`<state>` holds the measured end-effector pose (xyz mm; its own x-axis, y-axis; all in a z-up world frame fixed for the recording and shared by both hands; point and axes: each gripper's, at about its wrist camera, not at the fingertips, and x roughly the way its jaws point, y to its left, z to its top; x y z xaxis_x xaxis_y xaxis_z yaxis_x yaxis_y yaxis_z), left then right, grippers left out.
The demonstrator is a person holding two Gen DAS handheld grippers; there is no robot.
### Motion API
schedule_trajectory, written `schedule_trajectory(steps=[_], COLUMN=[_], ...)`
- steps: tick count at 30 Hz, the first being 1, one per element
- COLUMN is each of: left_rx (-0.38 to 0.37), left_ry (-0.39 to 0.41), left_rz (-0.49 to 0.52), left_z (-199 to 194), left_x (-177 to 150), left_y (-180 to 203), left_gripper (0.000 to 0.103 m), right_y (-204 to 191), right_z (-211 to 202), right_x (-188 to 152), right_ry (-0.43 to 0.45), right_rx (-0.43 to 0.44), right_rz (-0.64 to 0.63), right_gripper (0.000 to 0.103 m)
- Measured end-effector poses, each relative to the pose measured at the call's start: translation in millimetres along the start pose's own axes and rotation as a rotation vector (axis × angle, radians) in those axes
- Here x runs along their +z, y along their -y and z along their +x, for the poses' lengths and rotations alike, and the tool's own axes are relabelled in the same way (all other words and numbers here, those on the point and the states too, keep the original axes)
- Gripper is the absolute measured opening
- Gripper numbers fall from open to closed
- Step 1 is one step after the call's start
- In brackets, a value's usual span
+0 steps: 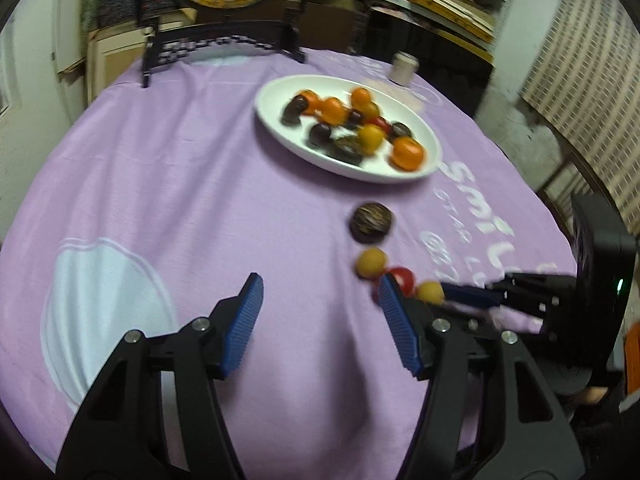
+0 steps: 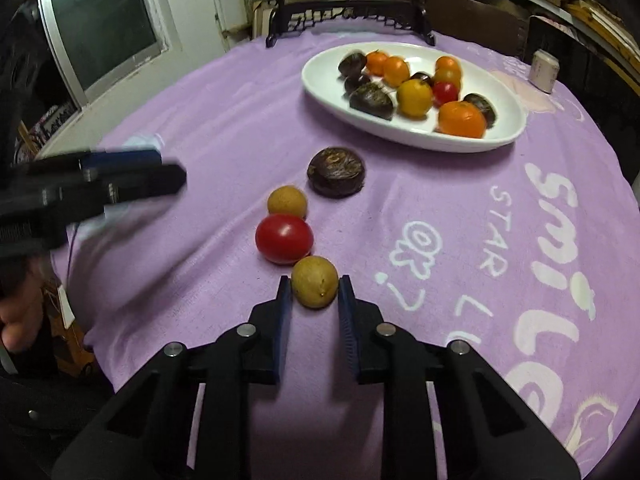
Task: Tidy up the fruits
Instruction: 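Grasp a small yellow fruit with the right tool while the left grasps a red tomato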
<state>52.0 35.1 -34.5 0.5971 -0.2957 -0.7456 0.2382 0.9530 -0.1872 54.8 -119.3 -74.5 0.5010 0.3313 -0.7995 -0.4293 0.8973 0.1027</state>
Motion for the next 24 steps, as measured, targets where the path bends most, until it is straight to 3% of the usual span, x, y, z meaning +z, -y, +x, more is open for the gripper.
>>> schedule_trajectory(steps=[5,9,13,18,24], left_rx=[-0.028,-0.014,0.024,0.083,0.055], left_ry=[-0.045,-0.099,-0.152,-0.155,-0.142], left_rz=[0.062,0.104,0.114,0.097,0.095], left_z=[12.9,34.4,57.0,72.9,68.3], left_x=[-3.6,-3.5,-2.0,1.4,0.0], left_y=[30.8,55.8,67.4,67.9,65.8], left_gripper=[0.062,0.061,0.042,0.034,0.032], right_y=[27.7,45.2,52.8,56.7,53.4], right_z=[-27.4,-39.9,-44.0,-48.3,-45.3], right_x=[-9.6,-23.1,-36.1,-41.0,-39.7], right_ry=[0.071,0.089,0.091,0.101,0.093], right_rx=[-0.057,-0.053,-0.03,-0.002,0.011], right_rz=[0.086,0.127,0.147,0.152,0.153], right_gripper=[0.024,0.024,0.024,0.024,0.024])
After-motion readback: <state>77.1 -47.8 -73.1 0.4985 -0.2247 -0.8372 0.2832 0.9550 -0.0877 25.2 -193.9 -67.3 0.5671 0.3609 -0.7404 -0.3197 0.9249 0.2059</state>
